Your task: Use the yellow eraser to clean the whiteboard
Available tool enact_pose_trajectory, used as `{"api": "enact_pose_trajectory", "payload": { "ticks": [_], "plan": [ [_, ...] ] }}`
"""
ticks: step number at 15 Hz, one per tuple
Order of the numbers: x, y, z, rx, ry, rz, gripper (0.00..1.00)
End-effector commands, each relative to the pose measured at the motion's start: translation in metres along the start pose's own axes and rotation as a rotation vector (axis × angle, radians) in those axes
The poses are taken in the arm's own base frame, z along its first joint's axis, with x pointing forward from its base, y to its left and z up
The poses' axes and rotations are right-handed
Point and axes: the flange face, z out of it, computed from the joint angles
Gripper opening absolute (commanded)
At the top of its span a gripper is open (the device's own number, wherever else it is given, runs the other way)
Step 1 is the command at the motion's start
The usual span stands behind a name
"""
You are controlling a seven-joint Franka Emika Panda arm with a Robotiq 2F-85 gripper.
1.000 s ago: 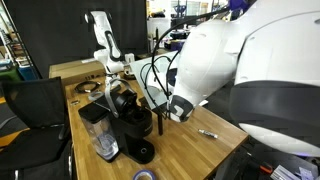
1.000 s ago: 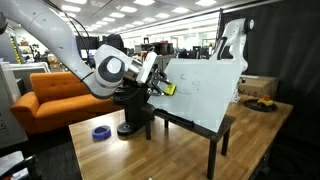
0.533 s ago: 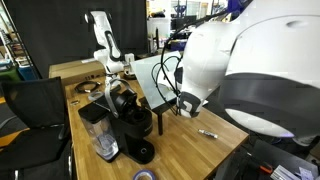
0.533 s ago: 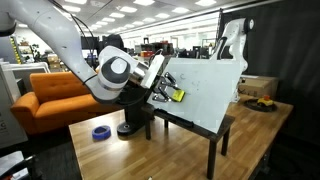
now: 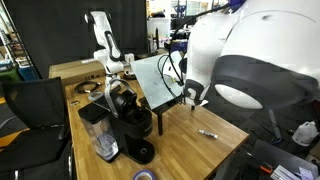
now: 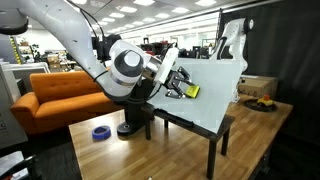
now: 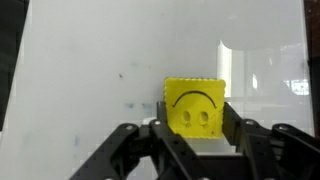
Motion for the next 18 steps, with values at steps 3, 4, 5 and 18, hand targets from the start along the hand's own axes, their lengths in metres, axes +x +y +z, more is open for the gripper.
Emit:
{"api": "enact_pose_trajectory", "payload": {
  "ticks": [3, 4, 5, 18],
  "plan": [
    [-0.007, 0.011, 0.008, -0.001, 0.024, -0.004, 0.29],
    [-0.006, 0.011, 0.008, -0.002, 0.027, -0.007, 0.29],
    [-0.005, 0.011, 0.007, -0.003, 0.029, -0.009, 0.29],
    [0.013, 0.004, -0.033, 0.048, 0.231, -0.193, 0.29]
  ]
}}
